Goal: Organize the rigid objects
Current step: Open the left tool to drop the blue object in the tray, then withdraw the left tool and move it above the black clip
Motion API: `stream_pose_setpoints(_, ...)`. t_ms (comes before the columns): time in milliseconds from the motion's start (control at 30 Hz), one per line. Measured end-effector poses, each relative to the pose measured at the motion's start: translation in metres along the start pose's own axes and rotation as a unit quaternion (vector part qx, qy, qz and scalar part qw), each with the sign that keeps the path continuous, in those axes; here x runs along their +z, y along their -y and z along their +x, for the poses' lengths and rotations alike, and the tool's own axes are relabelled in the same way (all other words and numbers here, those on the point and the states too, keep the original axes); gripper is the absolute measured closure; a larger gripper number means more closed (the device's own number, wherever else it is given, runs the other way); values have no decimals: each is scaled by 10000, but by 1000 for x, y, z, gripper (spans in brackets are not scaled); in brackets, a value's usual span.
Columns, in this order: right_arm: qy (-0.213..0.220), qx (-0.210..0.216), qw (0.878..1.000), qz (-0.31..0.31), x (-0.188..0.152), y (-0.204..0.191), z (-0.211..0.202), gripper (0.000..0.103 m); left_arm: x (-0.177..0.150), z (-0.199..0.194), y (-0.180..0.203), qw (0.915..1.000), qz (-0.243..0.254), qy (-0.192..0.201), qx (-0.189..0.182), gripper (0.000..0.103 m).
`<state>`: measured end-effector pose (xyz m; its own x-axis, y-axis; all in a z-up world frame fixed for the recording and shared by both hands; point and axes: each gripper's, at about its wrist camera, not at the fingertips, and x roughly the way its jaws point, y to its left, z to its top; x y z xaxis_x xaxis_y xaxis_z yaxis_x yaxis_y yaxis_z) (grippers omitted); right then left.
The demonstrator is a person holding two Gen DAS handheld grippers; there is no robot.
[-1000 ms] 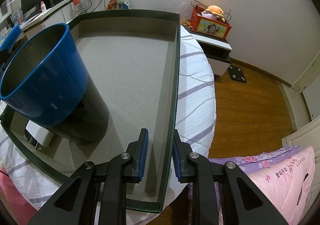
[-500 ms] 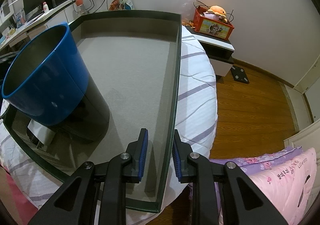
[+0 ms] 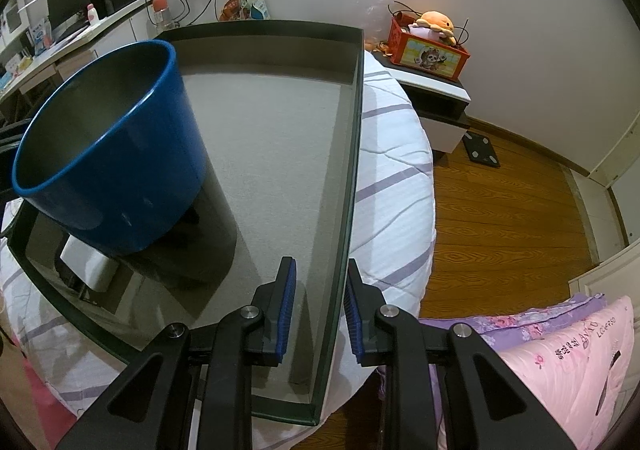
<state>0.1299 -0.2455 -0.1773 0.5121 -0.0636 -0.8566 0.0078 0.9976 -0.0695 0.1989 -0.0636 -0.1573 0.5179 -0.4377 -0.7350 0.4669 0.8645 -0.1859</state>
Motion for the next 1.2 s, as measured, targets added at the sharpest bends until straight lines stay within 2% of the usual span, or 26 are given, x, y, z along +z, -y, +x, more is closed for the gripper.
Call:
stream_pose_setpoints(200, -16, -9, 10000, 6, 1, -1, 0, 78, -5, -15, -7, 9999, -23, 73, 86, 28)
stream_pose_setpoints(633, -35, -96, 9999, -20, 0, -2, -2, 78, -23, -77, -41, 9966, -330, 674, 329, 24)
stream_pose_setpoints(867, -26, -121, 9999, -6, 0, -2, -2, 78, -33, -94, -62, 9941, -526, 818, 478, 21)
stream_pose_setpoints(1100, -34, -126, 9999, -1, 0, -2, -3, 78, -46, -106, -90, 9898, -772, 869, 826, 16)
stream_pose_setpoints(1200, -24, -145, 9999, -5, 0, -2, -4, 78, -54, -110, -104, 9868, -842, 829, 1107, 15)
